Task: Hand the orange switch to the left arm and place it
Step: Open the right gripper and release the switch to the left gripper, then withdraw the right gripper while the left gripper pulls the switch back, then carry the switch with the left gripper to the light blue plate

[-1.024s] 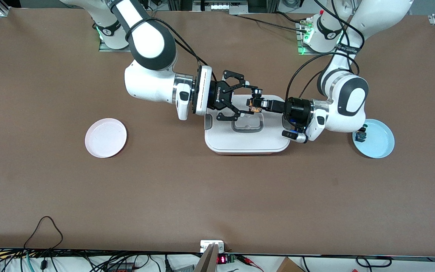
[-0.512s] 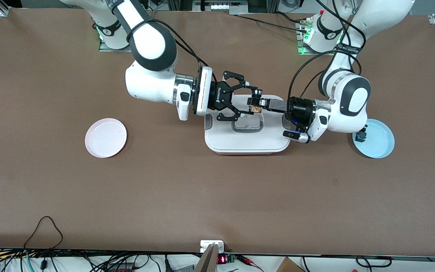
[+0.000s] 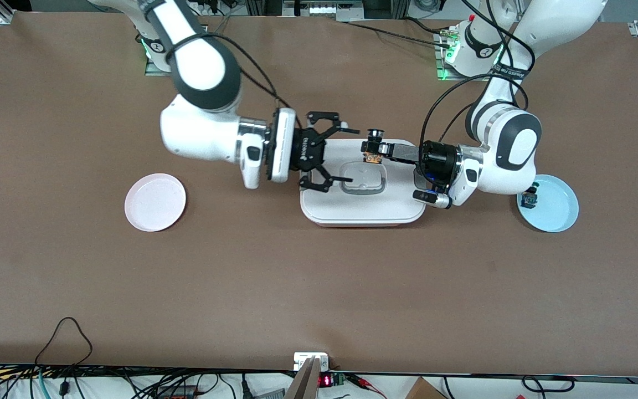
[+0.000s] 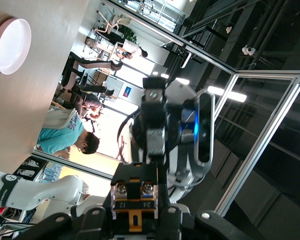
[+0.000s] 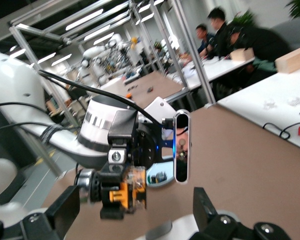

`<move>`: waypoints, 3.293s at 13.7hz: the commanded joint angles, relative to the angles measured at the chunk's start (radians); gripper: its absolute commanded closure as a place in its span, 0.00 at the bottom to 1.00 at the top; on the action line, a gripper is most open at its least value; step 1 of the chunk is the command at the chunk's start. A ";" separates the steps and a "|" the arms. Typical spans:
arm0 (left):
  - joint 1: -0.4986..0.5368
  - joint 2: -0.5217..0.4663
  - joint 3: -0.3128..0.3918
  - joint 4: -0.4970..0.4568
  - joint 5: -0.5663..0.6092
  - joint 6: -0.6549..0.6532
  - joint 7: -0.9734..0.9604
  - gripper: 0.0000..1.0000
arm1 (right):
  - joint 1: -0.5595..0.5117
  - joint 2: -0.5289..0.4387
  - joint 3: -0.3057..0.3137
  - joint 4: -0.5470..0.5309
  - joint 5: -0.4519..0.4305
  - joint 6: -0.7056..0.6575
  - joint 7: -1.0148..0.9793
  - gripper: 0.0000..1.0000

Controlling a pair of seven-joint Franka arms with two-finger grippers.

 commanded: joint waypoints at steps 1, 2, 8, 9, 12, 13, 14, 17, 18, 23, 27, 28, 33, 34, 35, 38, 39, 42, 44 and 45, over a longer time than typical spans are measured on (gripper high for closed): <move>0.005 -0.018 0.018 -0.017 0.007 -0.018 0.008 1.00 | -0.129 -0.036 0.007 0.030 -0.159 -0.198 0.069 0.00; 0.008 -0.029 0.029 -0.025 0.028 -0.018 0.008 1.00 | -0.167 -0.047 0.006 0.025 -0.182 -0.279 0.060 0.00; 0.042 -0.059 0.118 -0.022 0.224 -0.064 0.007 1.00 | -0.278 -0.057 0.004 0.018 -0.328 -0.439 0.040 0.00; 0.042 -0.059 0.148 -0.018 0.275 -0.082 0.007 1.00 | -0.303 -0.063 0.004 0.016 -0.345 -0.464 0.041 0.00; 0.043 -0.059 0.223 -0.017 0.360 -0.150 0.007 1.00 | -0.369 -0.079 0.003 0.018 -0.393 -0.519 0.070 0.00; 0.043 -0.059 0.250 -0.014 0.395 -0.168 0.005 1.00 | -0.381 -0.080 -0.003 0.019 -0.425 -0.530 0.086 0.00; 0.043 -0.061 0.274 -0.003 0.445 -0.179 0.005 1.00 | -0.383 -0.088 -0.014 0.021 -0.463 -0.533 0.115 0.00; 0.060 -0.072 0.331 0.044 0.637 -0.193 0.005 1.00 | -0.375 -0.174 -0.031 0.022 -0.691 -0.522 0.313 0.00; 0.068 -0.075 0.340 0.067 0.709 -0.194 0.005 1.00 | -0.375 -0.218 -0.029 0.022 -0.816 -0.524 0.405 0.00; 0.085 -0.093 0.356 0.173 1.042 -0.190 -0.002 1.00 | -0.376 -0.365 -0.031 0.021 -1.298 -0.642 0.771 0.00; 0.085 -0.139 0.356 0.230 1.333 -0.178 -0.022 1.00 | -0.366 -0.384 -0.019 0.018 -1.549 -0.710 1.076 0.00; 0.085 -0.147 0.356 0.242 1.378 -0.177 -0.021 1.00 | -0.358 -0.383 -0.019 0.013 -1.581 -0.711 1.140 0.00; 0.083 -0.211 0.351 0.264 1.620 -0.081 -0.021 1.00 | -0.360 -0.366 -0.022 0.021 -1.624 -0.690 1.169 0.00; 0.085 -0.217 0.351 0.264 1.639 -0.076 -0.019 1.00 | -0.360 -0.357 -0.022 0.022 -1.623 -0.684 1.169 0.00; 0.085 -0.222 0.351 0.265 1.654 -0.067 -0.010 1.00 | -0.361 -0.356 -0.025 0.027 -1.623 -0.680 1.172 0.00; 0.083 -0.240 0.350 0.262 1.651 -0.067 -0.080 1.00 | -0.370 -0.355 -0.029 0.047 -1.626 -0.661 1.169 0.00; 0.083 -0.247 0.350 0.264 1.659 -0.069 -0.144 1.00 | -0.372 -0.353 -0.029 0.048 -1.626 -0.660 1.170 0.00; 0.091 -0.251 0.351 0.259 1.667 -0.075 -0.152 1.00 | -0.384 -0.340 -0.029 0.047 -1.623 -0.665 1.172 0.00; 0.098 -0.244 0.351 0.252 1.665 -0.061 0.006 1.00 | -0.383 -0.338 -0.029 0.048 -1.608 -0.651 1.175 0.00; 0.098 -0.240 0.351 0.252 1.665 -0.049 0.128 1.00 | -0.383 -0.338 -0.029 0.048 -1.601 -0.619 1.173 0.00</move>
